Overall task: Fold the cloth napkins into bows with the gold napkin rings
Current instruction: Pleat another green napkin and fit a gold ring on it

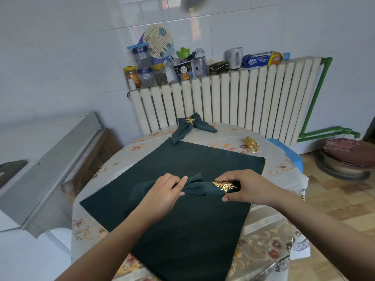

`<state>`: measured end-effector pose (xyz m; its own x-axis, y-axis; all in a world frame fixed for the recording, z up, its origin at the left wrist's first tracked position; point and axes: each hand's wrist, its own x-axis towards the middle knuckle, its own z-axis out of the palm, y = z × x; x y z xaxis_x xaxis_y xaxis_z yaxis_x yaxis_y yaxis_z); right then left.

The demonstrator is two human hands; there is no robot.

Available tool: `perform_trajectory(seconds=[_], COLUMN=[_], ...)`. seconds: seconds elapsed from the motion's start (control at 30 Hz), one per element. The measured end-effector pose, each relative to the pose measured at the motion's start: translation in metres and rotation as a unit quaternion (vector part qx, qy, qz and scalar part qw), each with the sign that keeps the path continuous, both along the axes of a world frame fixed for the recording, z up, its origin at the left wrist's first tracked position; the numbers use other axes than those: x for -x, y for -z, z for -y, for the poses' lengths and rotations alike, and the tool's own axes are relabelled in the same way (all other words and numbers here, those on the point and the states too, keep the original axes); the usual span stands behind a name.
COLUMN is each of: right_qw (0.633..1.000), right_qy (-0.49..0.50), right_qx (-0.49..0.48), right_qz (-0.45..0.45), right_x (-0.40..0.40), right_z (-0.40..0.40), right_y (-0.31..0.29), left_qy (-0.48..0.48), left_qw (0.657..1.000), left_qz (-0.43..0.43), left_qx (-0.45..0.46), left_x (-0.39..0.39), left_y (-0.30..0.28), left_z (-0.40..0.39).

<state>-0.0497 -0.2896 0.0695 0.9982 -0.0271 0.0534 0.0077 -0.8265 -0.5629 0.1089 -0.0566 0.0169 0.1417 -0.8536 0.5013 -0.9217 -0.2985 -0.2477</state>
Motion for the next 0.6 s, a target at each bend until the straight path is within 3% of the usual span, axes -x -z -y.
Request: perform_trajectory(seconds=[0.17,0.6], right_qw=[0.992,0.994], right_qy=[0.032,0.097], right_qx=[0.121,-0.017], right_qz=[-0.006,-0.046], right_x=[-0.008,-0.025], right_z=[-0.018,-0.044], right_y=[0.003,0.039], left_qy=[-0.003,-0.025], left_qw=[1.000,0.978], left_qz=[-0.007,-0.200], left_qx=[-0.018,-0.046], left_x=[0.010,0.033], left_y=[-0.001,0.006], left_z=[0.012,0.023])
